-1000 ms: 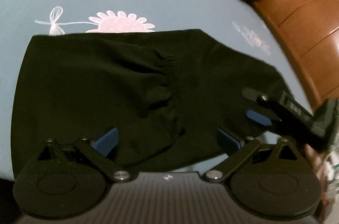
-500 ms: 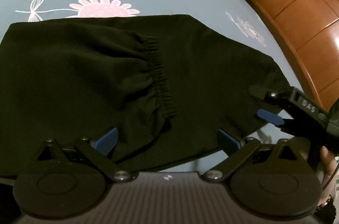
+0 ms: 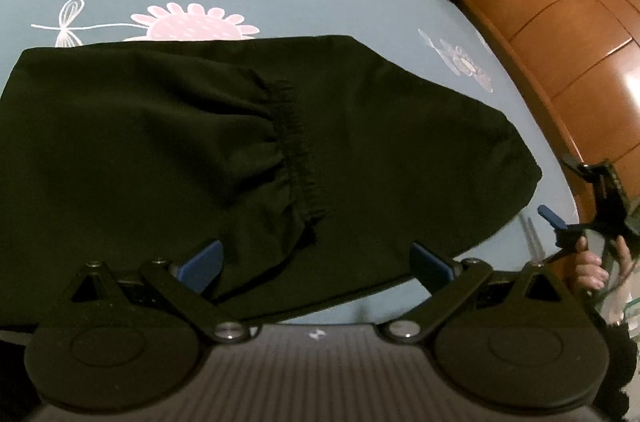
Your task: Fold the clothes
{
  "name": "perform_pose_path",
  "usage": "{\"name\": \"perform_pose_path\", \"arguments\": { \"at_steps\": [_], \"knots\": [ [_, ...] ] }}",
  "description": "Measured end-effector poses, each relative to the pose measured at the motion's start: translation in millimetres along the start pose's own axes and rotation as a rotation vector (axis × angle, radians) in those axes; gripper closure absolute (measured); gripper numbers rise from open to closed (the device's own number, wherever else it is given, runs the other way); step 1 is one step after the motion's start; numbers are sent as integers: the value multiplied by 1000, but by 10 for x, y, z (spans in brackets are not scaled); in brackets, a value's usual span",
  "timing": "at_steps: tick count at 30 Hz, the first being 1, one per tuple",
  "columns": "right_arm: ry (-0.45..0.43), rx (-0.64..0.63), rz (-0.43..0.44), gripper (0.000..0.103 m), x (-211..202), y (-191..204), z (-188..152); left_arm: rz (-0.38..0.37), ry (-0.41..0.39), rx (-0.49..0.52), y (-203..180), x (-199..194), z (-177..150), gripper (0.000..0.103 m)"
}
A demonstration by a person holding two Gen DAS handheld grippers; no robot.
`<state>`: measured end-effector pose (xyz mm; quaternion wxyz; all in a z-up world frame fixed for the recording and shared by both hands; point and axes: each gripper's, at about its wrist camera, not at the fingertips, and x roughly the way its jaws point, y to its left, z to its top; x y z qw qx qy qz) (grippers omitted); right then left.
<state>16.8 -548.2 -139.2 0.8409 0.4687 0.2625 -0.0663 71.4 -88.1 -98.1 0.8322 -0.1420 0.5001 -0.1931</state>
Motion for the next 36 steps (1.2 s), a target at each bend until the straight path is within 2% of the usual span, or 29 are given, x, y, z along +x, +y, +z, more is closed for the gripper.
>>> {"name": "perform_pose_path", "arguments": {
  "at_steps": [3,10,18,24,26,30,33,36],
  "knots": [
    [50,-18,-3,0,192,-79,-2,4,12,-3,12,30,4,4],
    [48,-19,106,0,432,-112,137,21,30,-10,29,65,4,4],
    [94,-83,129,0,633,-62,368,34,42,-14,24,100,-17,4],
    [101,-160,260,0,538,-169,355,28,41,-31,66,100,-11,4],
    [106,-148,260,0,585,-160,412,36,46,-28,53,115,-15,4],
    [152,-190,185,0,712,0,439,36,42,-28,38,97,-19,4],
    [170,-238,160,6,714,46,413,33,40,-38,75,71,-14,4],
    [171,-196,176,15,689,-50,460,37,41,-45,114,64,-7,4]
  ]
}}
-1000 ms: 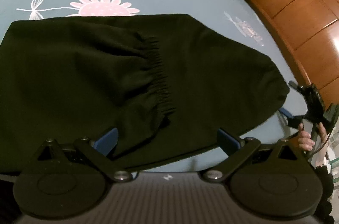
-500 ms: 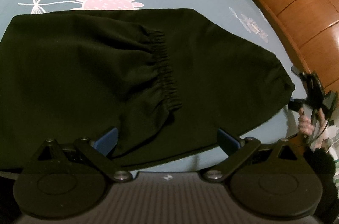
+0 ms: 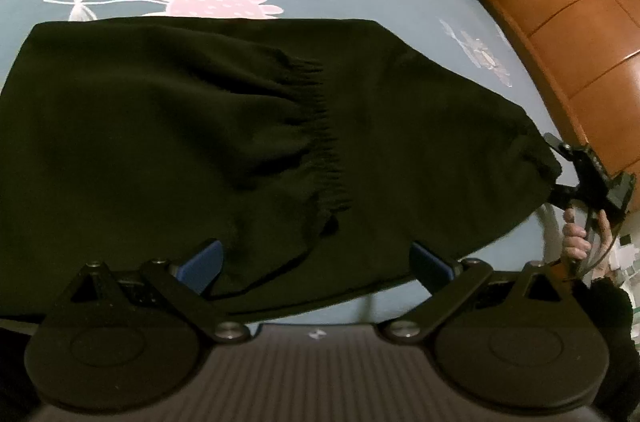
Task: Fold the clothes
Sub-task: 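Grasp the black cloth edge with the right gripper and lift it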
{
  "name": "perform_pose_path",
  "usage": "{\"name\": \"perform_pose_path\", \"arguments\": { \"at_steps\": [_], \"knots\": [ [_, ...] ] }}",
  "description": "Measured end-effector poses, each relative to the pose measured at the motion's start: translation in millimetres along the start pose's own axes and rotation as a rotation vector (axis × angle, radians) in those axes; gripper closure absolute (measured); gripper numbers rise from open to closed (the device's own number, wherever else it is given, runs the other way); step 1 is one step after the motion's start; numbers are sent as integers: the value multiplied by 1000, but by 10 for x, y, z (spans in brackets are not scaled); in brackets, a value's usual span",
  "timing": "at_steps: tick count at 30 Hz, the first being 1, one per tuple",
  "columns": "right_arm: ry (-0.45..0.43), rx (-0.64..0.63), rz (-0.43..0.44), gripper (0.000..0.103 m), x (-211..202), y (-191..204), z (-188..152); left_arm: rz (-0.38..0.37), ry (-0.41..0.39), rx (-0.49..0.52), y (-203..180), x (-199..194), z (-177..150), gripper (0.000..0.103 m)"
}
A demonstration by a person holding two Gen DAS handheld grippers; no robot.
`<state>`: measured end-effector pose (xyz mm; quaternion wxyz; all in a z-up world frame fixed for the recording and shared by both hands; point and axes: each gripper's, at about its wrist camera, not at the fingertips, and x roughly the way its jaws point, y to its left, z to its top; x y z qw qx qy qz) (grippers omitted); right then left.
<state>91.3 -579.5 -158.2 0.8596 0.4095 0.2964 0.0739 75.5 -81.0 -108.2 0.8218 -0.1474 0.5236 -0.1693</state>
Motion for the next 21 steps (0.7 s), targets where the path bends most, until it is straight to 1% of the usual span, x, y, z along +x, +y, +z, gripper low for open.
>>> {"name": "perform_pose_path", "arguments": {
  "at_steps": [1,2,3,4,5,8,12,15,21],
  "knots": [
    [3,10,-6,23,-12,-23,9,1,1,-2,11,0,3,4],
    [8,20,-18,34,-23,-43,16,-2,0,-4,19,-4,7,4],
    [13,31,-32,42,-34,-63,21,-5,-2,-6,27,-12,8,4],
    [17,45,-41,52,-49,-89,24,-8,-3,-8,36,-20,10,4],
    [22,61,-48,58,-66,-118,26,-11,-5,-10,45,-29,11,4],
    [24,100,-51,63,-95,-166,23,-8,-6,-18,77,-50,10,4],
    [7,87,-80,66,-124,-28,17,-6,-13,-32,139,-100,6,4],
    [-3,65,-91,68,-192,154,49,-6,-20,-41,183,-140,10,4],
    [-2,-67,-128,69,-319,771,72,-18,-39,-57,239,-215,25,4]
  ]
}}
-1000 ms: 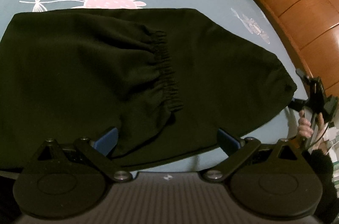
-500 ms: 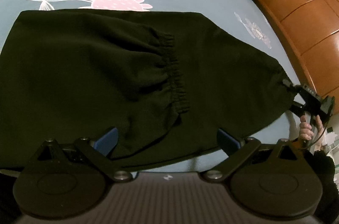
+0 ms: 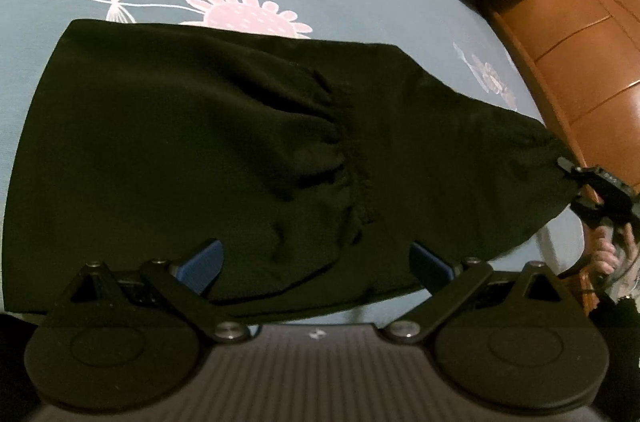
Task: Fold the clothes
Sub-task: 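Grasp the black cloth edge with the right gripper and lift it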
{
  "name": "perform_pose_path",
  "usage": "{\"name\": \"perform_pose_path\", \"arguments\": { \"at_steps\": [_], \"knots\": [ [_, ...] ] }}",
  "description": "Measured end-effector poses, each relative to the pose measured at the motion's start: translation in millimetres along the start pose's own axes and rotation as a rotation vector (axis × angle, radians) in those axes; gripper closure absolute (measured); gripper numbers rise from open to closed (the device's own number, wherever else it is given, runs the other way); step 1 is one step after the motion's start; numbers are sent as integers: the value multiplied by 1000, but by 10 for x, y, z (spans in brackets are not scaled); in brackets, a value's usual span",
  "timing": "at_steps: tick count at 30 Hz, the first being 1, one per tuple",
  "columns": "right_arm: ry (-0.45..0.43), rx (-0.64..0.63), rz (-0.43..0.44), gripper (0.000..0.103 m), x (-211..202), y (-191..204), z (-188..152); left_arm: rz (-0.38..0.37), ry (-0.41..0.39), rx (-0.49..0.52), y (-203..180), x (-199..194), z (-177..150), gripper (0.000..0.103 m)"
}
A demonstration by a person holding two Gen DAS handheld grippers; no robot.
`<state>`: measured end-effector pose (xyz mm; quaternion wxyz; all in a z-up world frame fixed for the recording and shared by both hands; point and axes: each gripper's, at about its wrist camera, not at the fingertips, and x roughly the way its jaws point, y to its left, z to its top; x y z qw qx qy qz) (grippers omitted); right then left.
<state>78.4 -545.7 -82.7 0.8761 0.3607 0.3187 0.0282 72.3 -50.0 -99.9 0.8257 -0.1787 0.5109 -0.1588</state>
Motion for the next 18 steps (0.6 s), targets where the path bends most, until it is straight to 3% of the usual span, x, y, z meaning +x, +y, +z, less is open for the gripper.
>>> {"name": "perform_pose_path", "arguments": {
  "at_steps": [3,11,18],
  "knots": [
    [1,-88,1,70,-76,375,-10,-14,-13,-2,11,-53,16,4],
    [24,-261,113,70,-110,1386,-121,-28,-88,-23,122,-342,65,4],
    [118,-423,175,71,141,2273,-415,-14,-149,-51,343,-575,153,4]
  ]
}}
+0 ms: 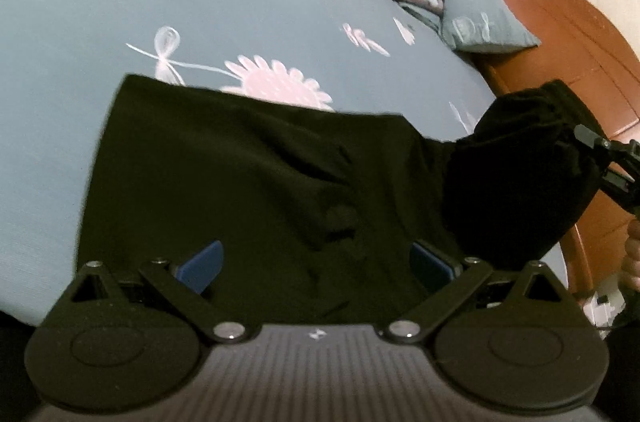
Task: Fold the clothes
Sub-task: 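Grasp the black cloth edge with the right gripper and lift it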
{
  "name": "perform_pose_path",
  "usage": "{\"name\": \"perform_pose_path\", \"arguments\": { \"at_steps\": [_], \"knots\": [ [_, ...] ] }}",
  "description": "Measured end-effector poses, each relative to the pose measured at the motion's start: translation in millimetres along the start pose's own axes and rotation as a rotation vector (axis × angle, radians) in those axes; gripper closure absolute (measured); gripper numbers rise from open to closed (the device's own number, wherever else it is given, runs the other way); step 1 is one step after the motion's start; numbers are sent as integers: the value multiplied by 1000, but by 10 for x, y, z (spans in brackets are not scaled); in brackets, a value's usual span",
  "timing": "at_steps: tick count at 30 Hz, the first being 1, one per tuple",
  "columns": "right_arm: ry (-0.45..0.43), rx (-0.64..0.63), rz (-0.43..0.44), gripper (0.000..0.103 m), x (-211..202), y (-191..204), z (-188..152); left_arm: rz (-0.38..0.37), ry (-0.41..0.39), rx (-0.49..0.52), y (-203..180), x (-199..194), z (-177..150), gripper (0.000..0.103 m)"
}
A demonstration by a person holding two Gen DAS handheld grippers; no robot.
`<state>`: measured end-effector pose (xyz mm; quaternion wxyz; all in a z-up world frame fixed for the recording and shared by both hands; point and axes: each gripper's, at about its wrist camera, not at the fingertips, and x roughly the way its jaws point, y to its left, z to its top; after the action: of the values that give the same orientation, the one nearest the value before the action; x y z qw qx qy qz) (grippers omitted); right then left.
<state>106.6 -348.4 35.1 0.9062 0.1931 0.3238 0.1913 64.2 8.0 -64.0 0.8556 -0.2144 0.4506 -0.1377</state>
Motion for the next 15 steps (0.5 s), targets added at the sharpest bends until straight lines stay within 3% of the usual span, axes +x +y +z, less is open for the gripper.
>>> {"name": "perform_pose_path", "arguments": {
  "at_steps": [7,15],
  "knots": [
    [158,-138,55,71,643,773,4,61,-26,30,193,-204,128,4],
    [308,-292,17,71,1193,1528,-180,93,-51,15,498,-406,182,4]
  ]
}}
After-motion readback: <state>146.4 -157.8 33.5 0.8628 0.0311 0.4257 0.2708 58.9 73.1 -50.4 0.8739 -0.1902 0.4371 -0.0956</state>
